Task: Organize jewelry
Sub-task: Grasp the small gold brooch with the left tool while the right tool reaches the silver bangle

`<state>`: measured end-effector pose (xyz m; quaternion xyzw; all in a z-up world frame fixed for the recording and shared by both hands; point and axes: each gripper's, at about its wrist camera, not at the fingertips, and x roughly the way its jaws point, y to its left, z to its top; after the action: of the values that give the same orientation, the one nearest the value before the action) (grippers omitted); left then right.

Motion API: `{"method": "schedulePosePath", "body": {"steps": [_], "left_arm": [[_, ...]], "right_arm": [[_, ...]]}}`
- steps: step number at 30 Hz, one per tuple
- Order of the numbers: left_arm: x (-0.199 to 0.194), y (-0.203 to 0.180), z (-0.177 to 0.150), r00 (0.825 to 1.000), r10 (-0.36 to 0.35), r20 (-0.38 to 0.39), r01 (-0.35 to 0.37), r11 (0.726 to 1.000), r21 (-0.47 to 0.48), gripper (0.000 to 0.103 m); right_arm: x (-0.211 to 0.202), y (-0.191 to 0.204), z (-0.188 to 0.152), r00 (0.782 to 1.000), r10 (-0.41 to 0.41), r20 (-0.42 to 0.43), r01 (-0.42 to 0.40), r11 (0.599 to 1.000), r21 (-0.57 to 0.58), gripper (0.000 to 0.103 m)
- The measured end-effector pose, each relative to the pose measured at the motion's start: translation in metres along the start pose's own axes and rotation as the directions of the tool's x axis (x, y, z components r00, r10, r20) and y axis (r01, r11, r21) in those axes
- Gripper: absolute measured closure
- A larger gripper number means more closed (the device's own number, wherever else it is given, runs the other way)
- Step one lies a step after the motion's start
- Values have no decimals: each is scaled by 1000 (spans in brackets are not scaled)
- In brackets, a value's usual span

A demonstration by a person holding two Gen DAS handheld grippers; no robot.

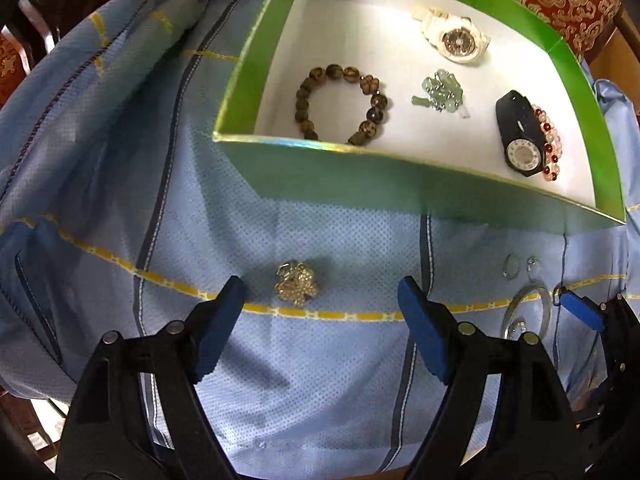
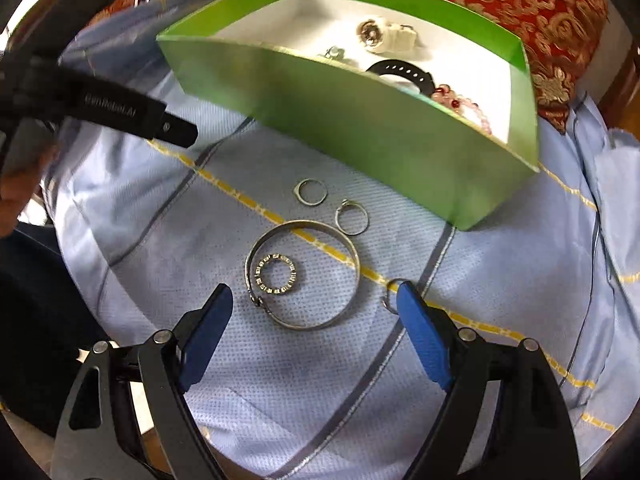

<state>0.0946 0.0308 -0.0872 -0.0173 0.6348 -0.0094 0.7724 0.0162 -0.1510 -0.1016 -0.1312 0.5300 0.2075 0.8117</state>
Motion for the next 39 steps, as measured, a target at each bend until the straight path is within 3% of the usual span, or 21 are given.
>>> {"method": "schedulePosePath", "body": {"steps": [6,8,12,14,16,21,39], "left_arm": [[7,-15,0,1000,12,19,-13,999,37,25],[6,-24,-1,999,16,32,-18,998,65,30],[7,-38,-4,998,36,54,-42,993,111,42],[6,-43,-5,997,35,62,-43,992,118,47],[4,-48,-7,996,43,76,-52,992,118,62],[0,-55,-10,995,42,86,-52,993,108,81],[-16,-37,-14,993,37,114,-53,989,138,82]], "right_arm": [[3,4,1,999,-15,34,16,1000,-15,21],[4,4,1,999,-7,40,8,1000,-17,22],[2,5,2,999,30,44,-29,999,-14,41],[0,5,2,998,37,43,-37,999,-10,41],[-1,5,1,998,38,46,-38,999,-11,42],[-7,7,-2,997,51,56,-51,999,-11,43],[-12,6,-1,996,48,69,-48,999,-3,43]]}}
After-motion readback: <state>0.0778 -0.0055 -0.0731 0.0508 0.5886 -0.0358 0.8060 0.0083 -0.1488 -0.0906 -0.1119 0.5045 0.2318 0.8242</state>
